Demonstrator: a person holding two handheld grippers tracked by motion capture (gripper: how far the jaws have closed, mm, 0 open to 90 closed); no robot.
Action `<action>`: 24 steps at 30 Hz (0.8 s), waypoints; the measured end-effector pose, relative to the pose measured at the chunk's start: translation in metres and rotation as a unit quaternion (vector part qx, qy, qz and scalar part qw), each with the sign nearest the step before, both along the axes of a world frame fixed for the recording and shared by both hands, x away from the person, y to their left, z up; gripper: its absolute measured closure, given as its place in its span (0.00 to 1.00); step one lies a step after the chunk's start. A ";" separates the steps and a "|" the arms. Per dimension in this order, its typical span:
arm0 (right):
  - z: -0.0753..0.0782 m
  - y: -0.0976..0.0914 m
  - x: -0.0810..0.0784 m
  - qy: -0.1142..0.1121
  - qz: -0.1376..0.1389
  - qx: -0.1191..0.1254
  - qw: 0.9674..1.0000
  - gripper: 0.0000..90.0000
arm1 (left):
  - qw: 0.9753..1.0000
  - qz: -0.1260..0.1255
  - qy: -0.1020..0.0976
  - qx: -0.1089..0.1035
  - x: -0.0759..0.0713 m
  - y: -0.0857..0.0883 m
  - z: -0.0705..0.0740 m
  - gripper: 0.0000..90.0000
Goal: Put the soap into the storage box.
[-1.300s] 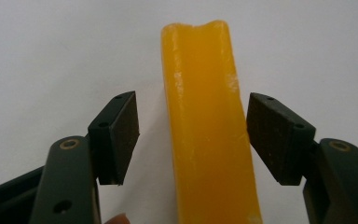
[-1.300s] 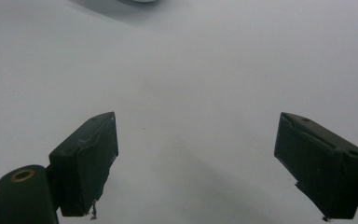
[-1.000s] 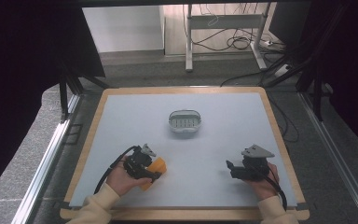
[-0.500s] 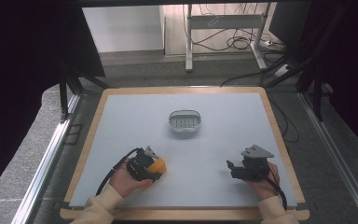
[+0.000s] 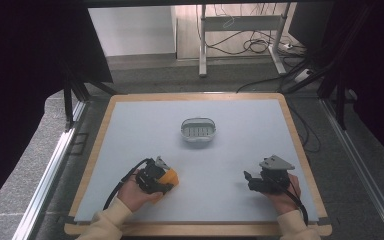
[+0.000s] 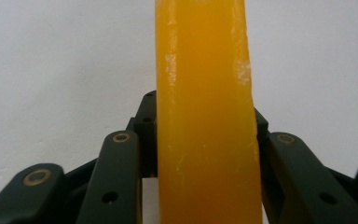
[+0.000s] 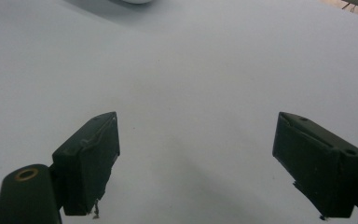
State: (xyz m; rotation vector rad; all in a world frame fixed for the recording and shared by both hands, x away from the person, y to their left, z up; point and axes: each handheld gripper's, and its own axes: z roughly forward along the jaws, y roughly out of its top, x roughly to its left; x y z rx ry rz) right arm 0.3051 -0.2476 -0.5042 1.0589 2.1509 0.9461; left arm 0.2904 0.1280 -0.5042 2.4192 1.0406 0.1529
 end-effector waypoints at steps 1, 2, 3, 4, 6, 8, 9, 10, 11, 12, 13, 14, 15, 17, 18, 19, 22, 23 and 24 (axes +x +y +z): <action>0.000 0.000 0.000 -0.001 0.000 -0.001 1.000 0.17 | 1.000 0.001 -0.001 -0.001 0.000 0.000 0.000 0.69; 0.000 0.000 0.000 -0.001 0.000 -0.001 1.000 0.17 | 1.000 0.001 -0.001 -0.001 0.000 0.000 0.000 0.69; 0.000 0.000 0.000 0.000 -0.001 -0.001 1.000 0.17 | 1.000 0.000 -0.001 -0.003 0.000 0.001 0.000 0.69; 0.000 0.000 0.000 0.000 -0.001 -0.001 1.000 0.17 | 1.000 0.000 -0.001 -0.003 0.000 0.001 0.000 0.69; 0.000 -0.001 0.000 0.002 -0.001 0.002 1.000 0.17 | 1.000 -0.002 -0.001 -0.004 0.000 0.001 0.001 0.69; 0.000 -0.002 0.001 0.001 -0.003 0.002 1.000 0.17 | 1.000 -0.003 -0.001 -0.005 0.000 0.002 0.001 0.69; 0.000 -0.002 0.001 0.000 -0.004 0.003 1.000 0.17 | 1.000 -0.004 -0.001 -0.005 0.000 0.002 0.001 0.69; 0.000 -0.002 0.001 0.000 -0.004 0.002 1.000 0.17 | 1.000 -0.005 -0.001 -0.006 0.000 0.002 0.001 0.69; 0.000 -0.002 0.001 0.000 -0.004 0.001 1.000 0.17 | 1.000 -0.005 -0.001 -0.007 0.000 0.002 0.001 0.69; 0.000 -0.002 0.001 0.000 -0.004 0.001 1.000 0.17 | 1.000 -0.006 -0.002 -0.007 0.000 0.003 0.002 0.69; 0.000 -0.002 0.001 0.000 -0.004 0.000 1.000 0.17 | 1.000 -0.006 -0.003 -0.008 0.000 0.003 0.002 0.69; 0.000 -0.002 0.001 0.000 -0.003 0.001 1.000 0.17 | 1.000 -0.006 -0.003 -0.008 0.000 0.003 0.002 0.69; 0.000 -0.002 0.001 0.000 -0.003 0.000 1.000 0.17 | 1.000 -0.005 -0.005 -0.010 0.000 0.004 0.003 0.69; 0.000 -0.002 0.001 0.000 -0.002 0.000 1.000 0.17 | 1.000 -0.004 -0.006 -0.011 0.001 0.005 0.005 0.69; 0.000 -0.002 0.001 0.000 -0.002 0.000 1.000 0.17 | 1.000 -0.004 -0.006 -0.011 0.001 0.005 0.005 0.69; 0.000 -0.002 0.001 0.000 -0.002 0.001 1.000 0.17 | 1.000 -0.004 -0.008 -0.013 0.002 0.005 0.007 0.69; 0.001 -0.002 0.001 0.000 0.000 0.002 1.000 0.17 | 1.000 -0.006 -0.011 -0.017 0.003 0.004 0.010 0.69; 0.001 -0.001 0.001 0.000 0.000 0.002 1.000 0.17 | 1.000 -0.011 -0.010 -0.023 0.003 0.004 0.013 0.69; 0.001 -0.001 0.001 0.000 0.000 0.002 1.000 0.17 | 1.000 -0.011 -0.010 -0.023 0.003 0.004 0.013 0.69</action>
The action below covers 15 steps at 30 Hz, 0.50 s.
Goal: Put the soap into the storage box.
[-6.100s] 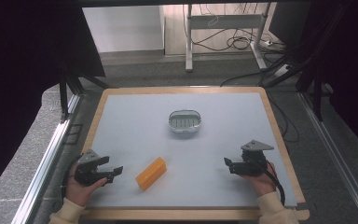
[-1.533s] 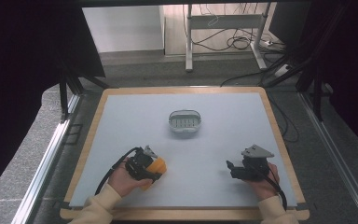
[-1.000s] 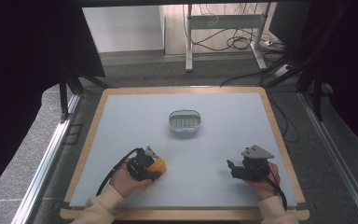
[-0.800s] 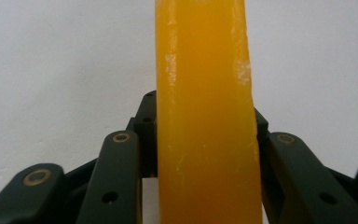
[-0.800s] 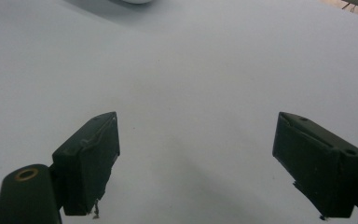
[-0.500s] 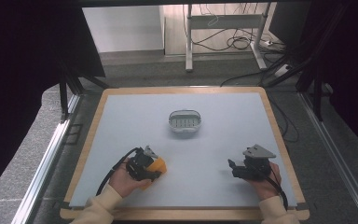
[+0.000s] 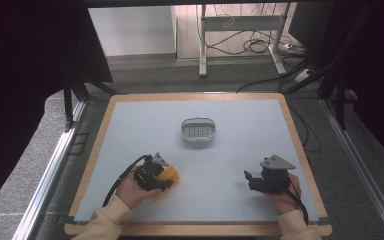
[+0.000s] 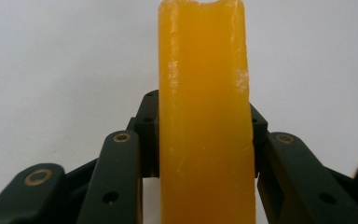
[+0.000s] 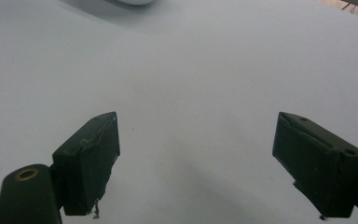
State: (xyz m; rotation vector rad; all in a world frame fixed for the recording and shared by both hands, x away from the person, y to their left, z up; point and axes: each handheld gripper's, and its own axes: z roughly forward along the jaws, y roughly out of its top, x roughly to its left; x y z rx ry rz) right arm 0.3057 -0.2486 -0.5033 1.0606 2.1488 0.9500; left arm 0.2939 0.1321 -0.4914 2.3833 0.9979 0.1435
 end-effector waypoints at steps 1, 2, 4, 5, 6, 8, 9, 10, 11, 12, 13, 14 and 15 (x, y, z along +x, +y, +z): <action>0.000 0.001 0.000 -0.001 0.003 -0.001 1.000 0.17 | 1.000 -0.005 0.002 -0.007 0.002 0.000 0.003 0.69; 0.000 0.001 0.000 -0.001 0.003 -0.001 1.000 0.17 | 1.000 -0.005 0.002 -0.007 0.002 0.000 0.003 0.69; 0.000 0.002 0.000 0.001 0.004 -0.002 1.000 0.17 | 1.000 -0.006 -0.003 -0.006 0.003 0.000 0.007 0.69; -0.001 0.003 0.000 0.001 0.006 -0.005 1.000 0.17 | 1.000 -0.009 -0.007 -0.007 0.005 0.001 0.010 0.69; -0.001 0.004 0.000 0.001 0.007 -0.005 1.000 0.17 | 1.000 -0.009 -0.007 -0.007 0.005 0.001 0.010 0.69; -0.001 0.004 0.000 0.002 0.007 -0.005 1.000 0.17 | 1.000 -0.012 -0.011 -0.010 0.006 0.002 0.013 0.69; -0.001 0.004 0.000 0.001 0.007 -0.005 1.000 0.17 | 1.000 -0.014 -0.013 -0.013 0.006 0.003 0.015 0.69; -0.001 0.003 0.000 0.002 0.006 -0.005 1.000 0.17 | 1.000 -0.014 -0.014 -0.016 0.007 0.004 0.017 0.69; -0.001 0.003 0.000 0.002 0.005 -0.005 1.000 0.17 | 1.000 -0.012 -0.017 -0.019 0.007 0.005 0.020 0.69; -0.001 0.003 0.000 0.002 0.004 -0.005 1.000 0.17 | 1.000 -0.012 -0.017 -0.019 0.007 0.005 0.020 0.69; -0.001 0.003 0.000 0.002 0.004 -0.005 1.000 0.17 | 1.000 -0.014 -0.020 -0.019 0.008 0.007 0.024 0.69; -0.001 0.003 0.000 0.002 0.004 -0.005 1.000 0.17 | 1.000 -0.014 -0.020 -0.019 0.008 0.007 0.024 0.69; -0.001 0.003 0.000 0.002 0.005 -0.006 1.000 0.17 | 0.999 -0.014 -0.022 -0.021 0.009 0.009 0.028 0.69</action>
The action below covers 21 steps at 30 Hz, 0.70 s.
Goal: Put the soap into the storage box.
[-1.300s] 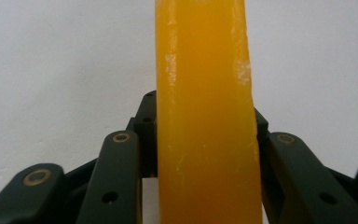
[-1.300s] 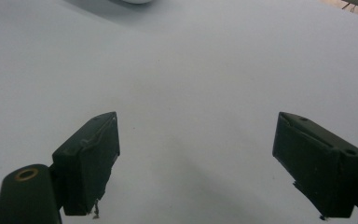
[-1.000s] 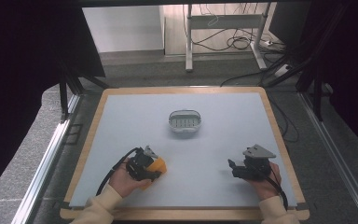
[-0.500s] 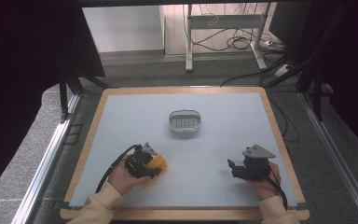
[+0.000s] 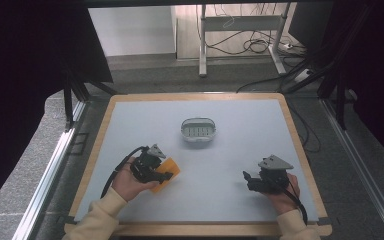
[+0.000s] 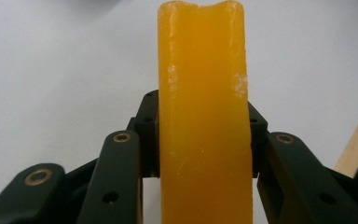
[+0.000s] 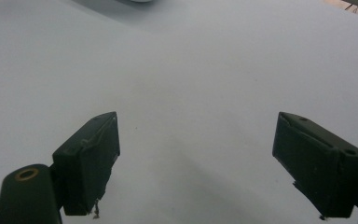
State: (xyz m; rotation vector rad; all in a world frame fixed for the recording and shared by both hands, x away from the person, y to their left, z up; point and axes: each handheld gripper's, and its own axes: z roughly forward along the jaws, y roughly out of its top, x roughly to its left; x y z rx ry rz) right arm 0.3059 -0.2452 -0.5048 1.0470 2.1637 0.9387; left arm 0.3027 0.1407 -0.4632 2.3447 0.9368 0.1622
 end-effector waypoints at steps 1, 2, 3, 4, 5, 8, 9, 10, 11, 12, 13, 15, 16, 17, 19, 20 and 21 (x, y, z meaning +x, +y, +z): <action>0.000 0.000 0.000 0.000 0.000 0.000 1.000 0.17 | 1.000 0.000 0.000 0.000 0.000 0.000 0.000 0.69; 0.000 0.000 0.000 0.000 0.001 -0.001 1.000 0.17 | 1.000 -0.001 -0.006 -0.007 0.001 0.003 0.004 0.69; 0.000 0.000 0.000 0.000 0.001 -0.001 1.000 0.17 | 1.000 -0.001 -0.006 -0.007 0.001 0.003 0.004 0.69; 0.000 0.000 0.000 0.001 0.001 -0.001 1.000 0.17 | 1.000 -0.002 -0.009 -0.012 0.002 0.005 0.010 0.69; 0.000 0.000 0.000 0.001 0.001 -0.001 1.000 0.17 | 1.000 -0.002 -0.009 -0.012 0.002 0.005 0.010 0.69; -0.001 0.000 0.000 0.001 0.000 -0.002 1.000 0.17 | 1.000 -0.005 -0.017 -0.006 0.002 0.006 0.019 0.69; -0.001 0.000 0.000 0.001 0.000 -0.002 1.000 0.17 | 1.000 -0.005 -0.017 -0.006 0.002 0.006 0.019 0.69; -0.001 0.000 0.000 0.001 0.000 -0.002 1.000 0.17 | 1.000 -0.009 -0.018 -0.003 0.004 0.007 0.022 0.69; -0.001 0.000 0.000 0.001 0.000 -0.002 1.000 0.17 | 1.000 -0.009 -0.018 -0.003 0.004 0.007 0.022 0.69; -0.001 0.000 0.000 0.001 0.001 -0.003 1.000 0.17 | 1.000 -0.010 -0.017 -0.004 0.005 0.007 0.024 0.69; -0.001 0.000 0.000 0.002 0.001 -0.002 1.000 0.17 | 1.000 -0.010 -0.017 -0.004 0.005 0.007 0.024 0.69; -0.001 0.000 0.000 0.002 0.001 -0.003 1.000 0.17 | 1.000 -0.012 -0.016 -0.003 0.007 0.008 0.024 0.69; -0.001 0.000 0.000 0.003 0.001 -0.003 1.000 0.17 | 1.000 -0.013 -0.016 -0.002 0.009 0.008 0.024 0.69; -0.001 0.000 0.000 0.003 0.001 -0.003 1.000 0.17 | 1.000 -0.013 -0.017 -0.003 0.010 0.008 0.024 0.69; -0.001 0.000 0.001 0.003 0.002 -0.003 1.000 0.17 | 1.000 -0.014 -0.018 -0.004 0.012 0.009 0.024 0.69; -0.002 0.001 0.001 0.003 0.001 -0.003 1.000 0.17 | 1.000 -0.015 -0.015 -0.005 0.015 0.010 0.025 0.69; -0.002 0.001 0.001 0.003 0.002 -0.004 1.000 0.17 | 1.000 -0.015 -0.015 -0.005 0.015 0.010 0.025 0.69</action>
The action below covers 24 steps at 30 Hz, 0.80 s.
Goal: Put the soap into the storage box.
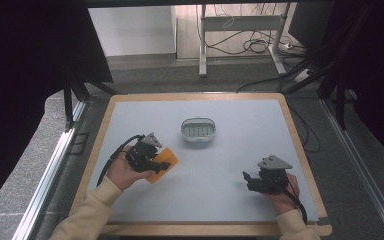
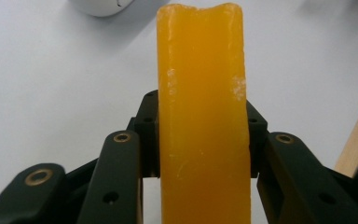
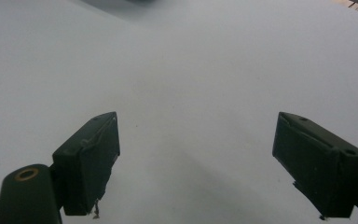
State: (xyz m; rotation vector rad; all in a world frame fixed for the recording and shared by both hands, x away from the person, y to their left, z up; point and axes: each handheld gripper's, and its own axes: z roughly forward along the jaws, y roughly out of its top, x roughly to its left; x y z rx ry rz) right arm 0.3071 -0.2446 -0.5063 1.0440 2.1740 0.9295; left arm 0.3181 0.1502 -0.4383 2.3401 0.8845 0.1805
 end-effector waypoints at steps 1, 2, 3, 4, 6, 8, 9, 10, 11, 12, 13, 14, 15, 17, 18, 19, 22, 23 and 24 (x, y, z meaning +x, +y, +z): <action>0.000 0.000 0.000 -0.001 0.000 0.000 1.000 0.17 | 1.000 0.001 -0.002 0.003 0.002 0.000 0.001 0.69; 0.000 0.000 0.000 -0.001 0.000 0.000 1.000 0.17 | 1.000 0.001 -0.002 0.003 0.002 0.000 0.001 0.69; 0.000 0.000 0.000 -0.001 0.001 0.000 1.000 0.17 | 1.000 0.000 -0.005 0.001 0.004 0.000 0.001 0.69; 0.000 0.000 0.000 -0.001 0.001 0.000 1.000 0.17 | 1.000 0.000 -0.005 0.001 0.004 0.000 0.001 0.69; 0.000 0.000 0.000 0.000 0.000 -0.001 1.000 0.17 | 1.000 -0.003 -0.004 0.003 0.006 0.000 0.002 0.69; 0.000 0.001 0.000 0.001 0.000 -0.001 1.000 0.17 | 1.000 -0.006 -0.002 0.004 0.008 -0.001 0.003 0.69; 0.000 0.001 0.000 0.001 0.000 -0.002 1.000 0.17 | 1.000 -0.006 -0.001 0.003 0.009 -0.001 0.002 0.69; 0.000 0.001 0.000 0.001 0.001 -0.002 1.000 0.17 | 1.000 -0.007 -0.001 0.005 0.010 -0.001 0.002 0.69; 0.000 0.001 0.000 0.002 0.001 -0.002 1.000 0.17 | 1.000 -0.009 -0.001 0.009 0.011 -0.002 0.003 0.69; 0.000 0.001 0.000 0.002 0.001 -0.002 1.000 0.17 | 1.000 -0.009 -0.001 0.009 0.011 -0.002 0.003 0.69; 0.000 0.001 0.000 0.002 0.001 -0.002 1.000 0.17 | 1.000 -0.011 -0.001 0.010 0.012 -0.002 0.003 0.69; -0.001 0.001 0.000 0.002 0.001 -0.002 1.000 0.17 | 1.000 -0.012 -0.001 0.011 0.013 -0.003 0.003 0.69; -0.001 0.001 0.000 0.003 0.001 -0.002 1.000 0.17 | 1.000 -0.013 -0.002 0.013 0.014 -0.003 0.004 0.69; -0.001 0.001 0.000 0.003 0.001 -0.002 1.000 0.17 | 1.000 -0.015 -0.007 0.014 0.016 -0.005 0.006 0.69; -0.001 0.001 0.000 0.003 0.001 -0.002 1.000 0.17 | 1.000 -0.015 -0.007 0.014 0.016 -0.005 0.006 0.69; -0.001 0.001 0.001 0.003 0.001 -0.002 1.000 0.17 | 1.000 -0.016 -0.007 0.016 0.019 -0.007 0.007 0.69; -0.001 0.001 0.001 0.004 0.001 -0.002 1.000 0.17 | 1.000 -0.017 -0.007 0.019 0.021 -0.008 0.008 0.69; -0.001 0.001 0.001 0.004 0.001 -0.002 1.000 0.17 | 1.000 -0.020 -0.009 0.023 0.024 -0.010 0.009 0.69; -0.001 0.001 0.001 0.004 0.001 -0.002 1.000 0.17 | 1.000 -0.020 -0.009 0.023 0.024 -0.010 0.009 0.69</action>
